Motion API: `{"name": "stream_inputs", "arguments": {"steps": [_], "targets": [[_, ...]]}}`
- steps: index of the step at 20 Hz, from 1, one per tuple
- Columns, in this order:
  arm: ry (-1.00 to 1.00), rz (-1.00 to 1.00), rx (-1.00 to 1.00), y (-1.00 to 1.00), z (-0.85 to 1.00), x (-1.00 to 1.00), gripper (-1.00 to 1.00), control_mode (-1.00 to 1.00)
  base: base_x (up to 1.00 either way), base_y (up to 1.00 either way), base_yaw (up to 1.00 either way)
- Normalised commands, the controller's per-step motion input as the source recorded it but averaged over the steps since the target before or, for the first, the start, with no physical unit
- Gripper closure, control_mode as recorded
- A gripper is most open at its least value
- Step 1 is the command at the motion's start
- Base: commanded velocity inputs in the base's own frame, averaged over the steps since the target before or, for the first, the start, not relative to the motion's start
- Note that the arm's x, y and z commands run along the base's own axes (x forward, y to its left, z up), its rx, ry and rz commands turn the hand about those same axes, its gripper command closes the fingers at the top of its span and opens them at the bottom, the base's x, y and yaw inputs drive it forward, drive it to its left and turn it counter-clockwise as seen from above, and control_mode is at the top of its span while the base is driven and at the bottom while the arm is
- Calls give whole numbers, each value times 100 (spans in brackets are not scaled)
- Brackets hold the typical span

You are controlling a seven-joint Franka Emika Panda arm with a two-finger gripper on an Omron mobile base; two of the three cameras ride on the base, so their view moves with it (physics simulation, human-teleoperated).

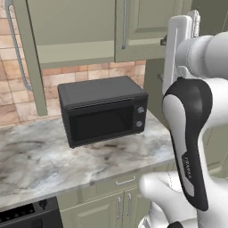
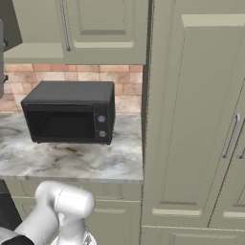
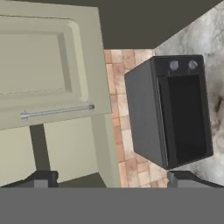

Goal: Open the cabinet and move the ladle to the pot. Then close the cabinet.

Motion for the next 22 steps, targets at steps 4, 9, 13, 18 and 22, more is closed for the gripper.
{"name": "stream_inputs", "arguments": {"steps": [4, 9, 13, 18, 22], "targets": [[8, 0, -4, 52, 8, -25, -100, -100, 0, 0, 0], [2, 0, -8, 46, 12, -52, -100, -100, 0, 0, 0], [0, 4, -13, 44, 22, -64, -100, -100, 0, 0, 0], [3, 1, -2, 53, 9, -44, -100, -100, 0, 0, 0], [1, 0, 0, 59, 0, -26, -100, -100, 0, 0, 0]]}}
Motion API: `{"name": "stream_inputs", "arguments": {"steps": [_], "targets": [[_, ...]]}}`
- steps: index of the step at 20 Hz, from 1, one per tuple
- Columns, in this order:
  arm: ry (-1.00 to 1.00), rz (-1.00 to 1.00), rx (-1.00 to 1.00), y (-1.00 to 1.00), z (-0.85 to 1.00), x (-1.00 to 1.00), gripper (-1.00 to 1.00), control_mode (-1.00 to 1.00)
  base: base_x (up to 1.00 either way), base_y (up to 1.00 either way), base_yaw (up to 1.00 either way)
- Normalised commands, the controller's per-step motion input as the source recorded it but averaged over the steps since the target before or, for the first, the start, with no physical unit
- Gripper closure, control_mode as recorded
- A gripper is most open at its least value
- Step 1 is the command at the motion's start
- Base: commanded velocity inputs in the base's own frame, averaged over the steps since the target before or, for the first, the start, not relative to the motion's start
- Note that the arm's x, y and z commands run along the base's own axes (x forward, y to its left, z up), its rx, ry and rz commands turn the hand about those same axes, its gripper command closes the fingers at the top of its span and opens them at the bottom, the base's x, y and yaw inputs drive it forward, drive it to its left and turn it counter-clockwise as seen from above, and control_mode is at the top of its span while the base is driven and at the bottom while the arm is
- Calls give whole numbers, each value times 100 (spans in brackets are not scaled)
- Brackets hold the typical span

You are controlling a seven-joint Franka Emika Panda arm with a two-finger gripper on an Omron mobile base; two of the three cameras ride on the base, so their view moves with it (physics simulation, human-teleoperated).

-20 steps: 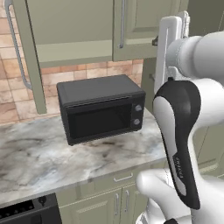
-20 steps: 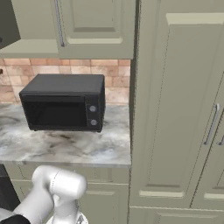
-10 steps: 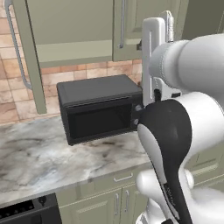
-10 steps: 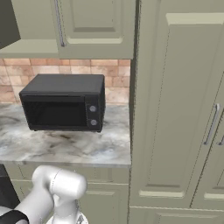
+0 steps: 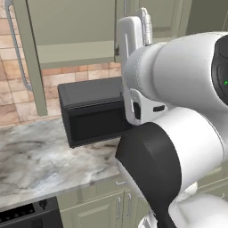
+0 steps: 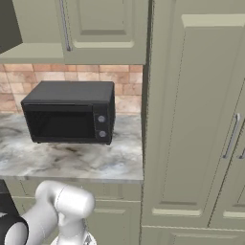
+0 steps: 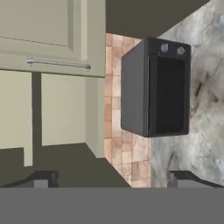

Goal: Open the cabinet and move the ladle to the pot. Then close the cabinet.

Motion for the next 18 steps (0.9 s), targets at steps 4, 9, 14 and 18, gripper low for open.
{"name": "stream_inputs", "arguments": {"steps": [4, 9, 14, 18], "targets": [[0, 0, -1, 54, 0, -30, -100, -100, 0, 0, 0], [0, 0, 0, 52, 0, -34, -100, -100, 0, 0, 0], [0, 0, 0, 54, 0, -25, -100, -100, 0, 0, 0], [0, 0, 0, 56, 0, -13, -100, -100, 0, 0, 0]]}}
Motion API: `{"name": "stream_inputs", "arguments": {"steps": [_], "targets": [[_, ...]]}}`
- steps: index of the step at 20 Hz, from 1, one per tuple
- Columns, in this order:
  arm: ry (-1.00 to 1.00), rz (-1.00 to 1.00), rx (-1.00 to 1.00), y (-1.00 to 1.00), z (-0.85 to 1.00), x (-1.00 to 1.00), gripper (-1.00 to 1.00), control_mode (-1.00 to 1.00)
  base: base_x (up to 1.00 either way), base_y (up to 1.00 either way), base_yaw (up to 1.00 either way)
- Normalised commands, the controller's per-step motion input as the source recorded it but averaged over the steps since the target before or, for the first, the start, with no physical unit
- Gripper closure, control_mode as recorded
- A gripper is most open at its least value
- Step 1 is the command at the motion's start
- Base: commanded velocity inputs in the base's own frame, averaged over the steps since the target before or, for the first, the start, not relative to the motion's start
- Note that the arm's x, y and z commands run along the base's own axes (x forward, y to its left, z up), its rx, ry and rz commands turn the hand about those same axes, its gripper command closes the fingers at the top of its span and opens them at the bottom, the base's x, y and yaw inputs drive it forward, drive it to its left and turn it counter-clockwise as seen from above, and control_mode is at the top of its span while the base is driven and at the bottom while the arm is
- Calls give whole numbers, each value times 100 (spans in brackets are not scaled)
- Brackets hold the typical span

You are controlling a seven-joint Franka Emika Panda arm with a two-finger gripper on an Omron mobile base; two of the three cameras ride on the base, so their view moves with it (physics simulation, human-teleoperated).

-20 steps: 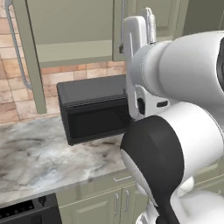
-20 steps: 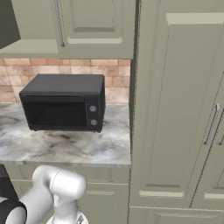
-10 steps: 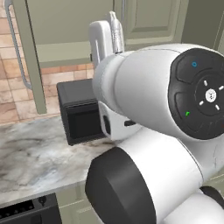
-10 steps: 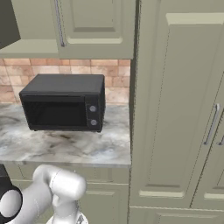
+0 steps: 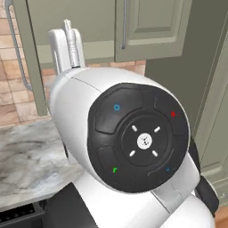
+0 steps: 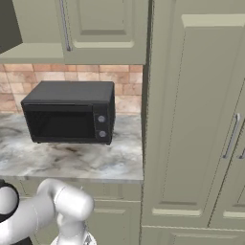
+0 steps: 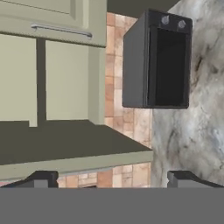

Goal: Open the cabinet and move the ladle to the pot. Then close the cabinet.

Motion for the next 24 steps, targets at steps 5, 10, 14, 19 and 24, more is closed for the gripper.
{"name": "stream_inputs", "arguments": {"steps": [5, 10, 14, 19, 24], "targets": [[0, 0, 0, 40, 0, -19, -100, -100, 0, 0, 0], [0, 0, 0, 47, 0, -2, -100, -100, 0, 0, 0], [0, 0, 0, 46, -1, 0, -100, -100, 0, 0, 0], [0, 0, 0, 43, -6, 0, -100, -100, 0, 0, 0], [0, -4, 4, 40, -18, 0, -100, -100, 0, 0, 0]]}}
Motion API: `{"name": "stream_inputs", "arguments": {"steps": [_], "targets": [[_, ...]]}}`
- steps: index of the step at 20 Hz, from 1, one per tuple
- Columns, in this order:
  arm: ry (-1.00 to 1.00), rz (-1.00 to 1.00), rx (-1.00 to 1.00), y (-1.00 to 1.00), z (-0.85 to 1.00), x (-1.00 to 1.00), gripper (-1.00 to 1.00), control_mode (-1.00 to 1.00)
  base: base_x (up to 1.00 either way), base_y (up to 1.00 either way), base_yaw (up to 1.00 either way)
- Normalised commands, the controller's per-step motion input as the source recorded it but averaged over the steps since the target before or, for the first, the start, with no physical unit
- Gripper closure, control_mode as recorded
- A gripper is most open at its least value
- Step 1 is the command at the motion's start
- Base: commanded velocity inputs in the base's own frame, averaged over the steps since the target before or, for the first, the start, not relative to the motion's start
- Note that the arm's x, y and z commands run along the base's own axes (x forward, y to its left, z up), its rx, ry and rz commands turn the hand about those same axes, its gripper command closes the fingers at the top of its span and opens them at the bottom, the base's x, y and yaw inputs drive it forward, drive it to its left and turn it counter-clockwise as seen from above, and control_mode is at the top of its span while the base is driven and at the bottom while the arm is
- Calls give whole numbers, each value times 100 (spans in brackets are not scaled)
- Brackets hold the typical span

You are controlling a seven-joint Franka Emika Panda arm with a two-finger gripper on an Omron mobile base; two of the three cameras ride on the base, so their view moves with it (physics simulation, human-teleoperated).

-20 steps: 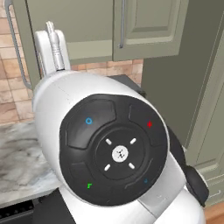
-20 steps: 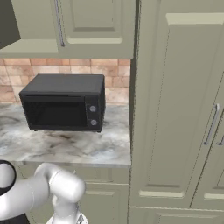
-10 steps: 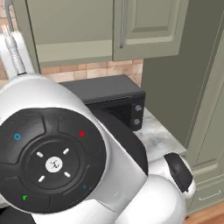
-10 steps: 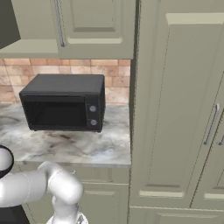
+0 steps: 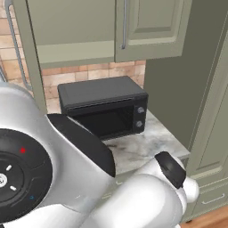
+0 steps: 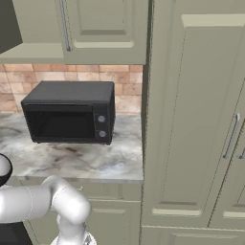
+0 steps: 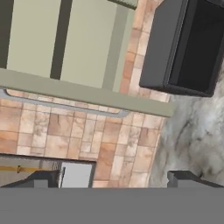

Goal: Open the cabinet and move the ladle to the pot. Then close the cabinet.

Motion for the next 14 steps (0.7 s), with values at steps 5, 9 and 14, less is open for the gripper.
{"name": "stream_inputs", "arguments": {"steps": [5, 9, 14], "targets": [[0, -18, 11, 13, -20, 0, -100, -100, 0, 0, 0], [0, -23, 8, 4, -14, 1, -100, -100, 0, 0, 0], [0, -14, 2, 20, -8, 30, -100, -100, 0, 0, 0]]}}
